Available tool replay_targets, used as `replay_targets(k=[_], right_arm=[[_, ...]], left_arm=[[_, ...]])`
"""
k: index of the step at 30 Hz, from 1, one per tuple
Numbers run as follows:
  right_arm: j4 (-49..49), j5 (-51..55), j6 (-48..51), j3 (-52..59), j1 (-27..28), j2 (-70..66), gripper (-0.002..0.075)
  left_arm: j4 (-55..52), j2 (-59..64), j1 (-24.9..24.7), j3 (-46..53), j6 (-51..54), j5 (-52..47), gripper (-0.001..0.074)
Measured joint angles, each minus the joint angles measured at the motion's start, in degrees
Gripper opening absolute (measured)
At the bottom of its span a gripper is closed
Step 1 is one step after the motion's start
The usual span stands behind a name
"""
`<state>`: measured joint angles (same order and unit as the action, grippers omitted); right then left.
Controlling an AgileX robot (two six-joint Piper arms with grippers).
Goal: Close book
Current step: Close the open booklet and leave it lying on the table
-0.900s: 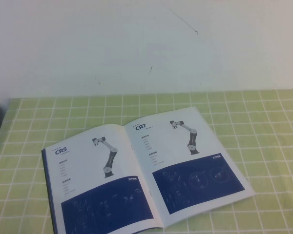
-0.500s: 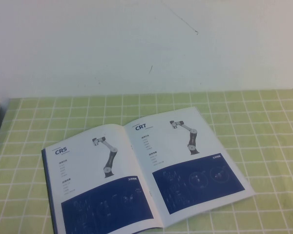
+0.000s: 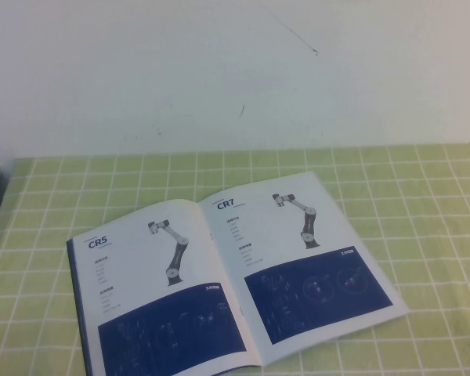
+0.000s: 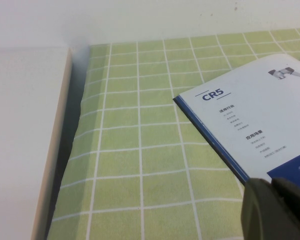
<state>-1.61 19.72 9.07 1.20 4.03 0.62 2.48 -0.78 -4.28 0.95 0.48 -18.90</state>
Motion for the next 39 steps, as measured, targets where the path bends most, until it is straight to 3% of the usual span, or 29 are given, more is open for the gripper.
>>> replay_targets(k=[39], right_arm=[[0.00,0.00,0.00,0.00,0.00,0.00,-0.0003]], left_arm=[[-1.11,0.00,0.00,-0.10,0.73,0.00,-0.0003]])
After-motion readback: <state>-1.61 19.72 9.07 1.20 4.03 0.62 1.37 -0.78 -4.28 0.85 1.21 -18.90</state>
